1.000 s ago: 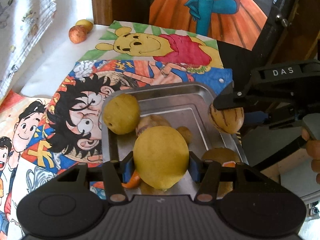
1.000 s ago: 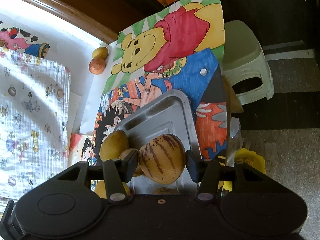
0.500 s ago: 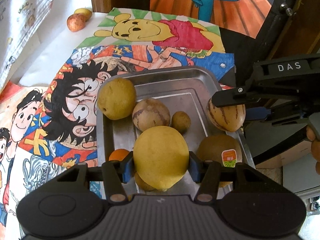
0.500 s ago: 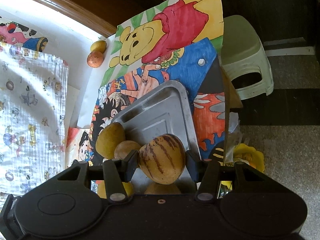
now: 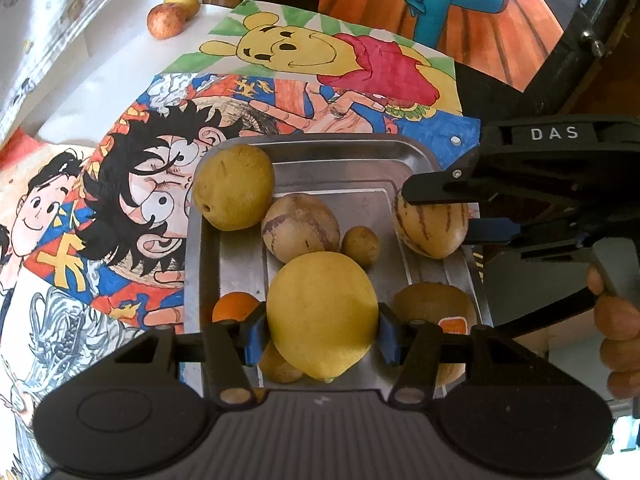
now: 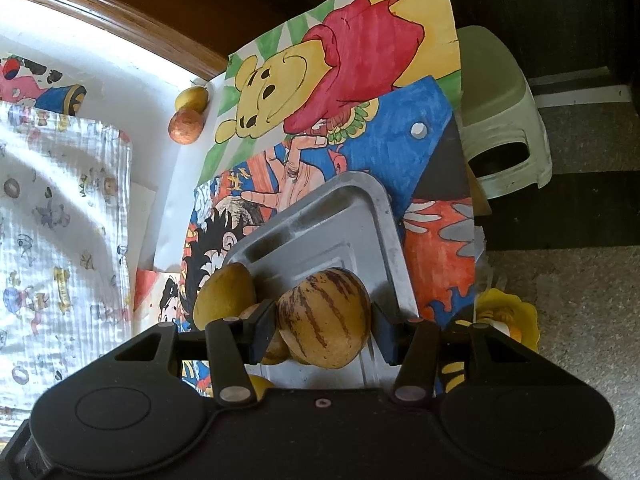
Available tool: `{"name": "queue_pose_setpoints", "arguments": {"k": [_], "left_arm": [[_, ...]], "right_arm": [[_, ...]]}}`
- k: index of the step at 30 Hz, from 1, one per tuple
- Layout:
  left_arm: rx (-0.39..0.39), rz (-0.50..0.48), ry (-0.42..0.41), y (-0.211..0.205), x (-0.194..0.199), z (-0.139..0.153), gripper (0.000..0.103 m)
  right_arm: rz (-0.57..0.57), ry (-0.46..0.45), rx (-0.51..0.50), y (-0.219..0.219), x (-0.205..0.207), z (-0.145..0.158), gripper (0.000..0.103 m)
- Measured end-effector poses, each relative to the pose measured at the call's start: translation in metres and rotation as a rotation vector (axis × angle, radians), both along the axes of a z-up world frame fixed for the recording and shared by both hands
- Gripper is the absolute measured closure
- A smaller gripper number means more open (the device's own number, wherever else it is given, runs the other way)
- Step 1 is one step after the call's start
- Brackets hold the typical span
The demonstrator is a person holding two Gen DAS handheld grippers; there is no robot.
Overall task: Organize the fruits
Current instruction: 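Lower the pepino and lemon onto the tray and open both tools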
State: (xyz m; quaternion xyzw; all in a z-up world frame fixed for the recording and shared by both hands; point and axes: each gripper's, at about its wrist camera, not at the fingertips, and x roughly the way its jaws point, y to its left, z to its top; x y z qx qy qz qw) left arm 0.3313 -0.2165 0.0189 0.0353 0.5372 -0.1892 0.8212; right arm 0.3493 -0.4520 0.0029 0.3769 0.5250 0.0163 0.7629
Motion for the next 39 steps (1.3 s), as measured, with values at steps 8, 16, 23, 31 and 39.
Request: {"name": "queue_pose_setpoints", "arguments": {"k": [8, 16, 23, 31, 39], "left_arm": [[-0.015, 0.02, 0.016, -0.001, 0.001, -0.003, 0.045], [-0.028, 0.041, 0.036, -0.001, 0.003, -0.005, 0.044], [-0.037, 0.084, 0.08, 0.006, 0.008, -0.012, 0.045], [-0.025, 0.083, 0.079, 0.004, 0.007, -0.011, 0.044], [-0.029, 0.084, 0.068, 0.006, 0.004, -0.005, 0.044]], "right_arm": [[-0.017, 0.018, 0.009, -0.002, 0.007, -0.006, 0.05], [-0.022, 0.039, 0.016, -0.002, 0.008, -0.01, 0.049], [-0.02, 0.04, 0.017, 0.0, 0.007, -0.011, 0.049], [-0.017, 0.04, 0.017, -0.001, 0.007, -0.011, 0.047], [-0.016, 0.042, 0.021, -0.003, 0.004, -0.01, 0.047]]}}
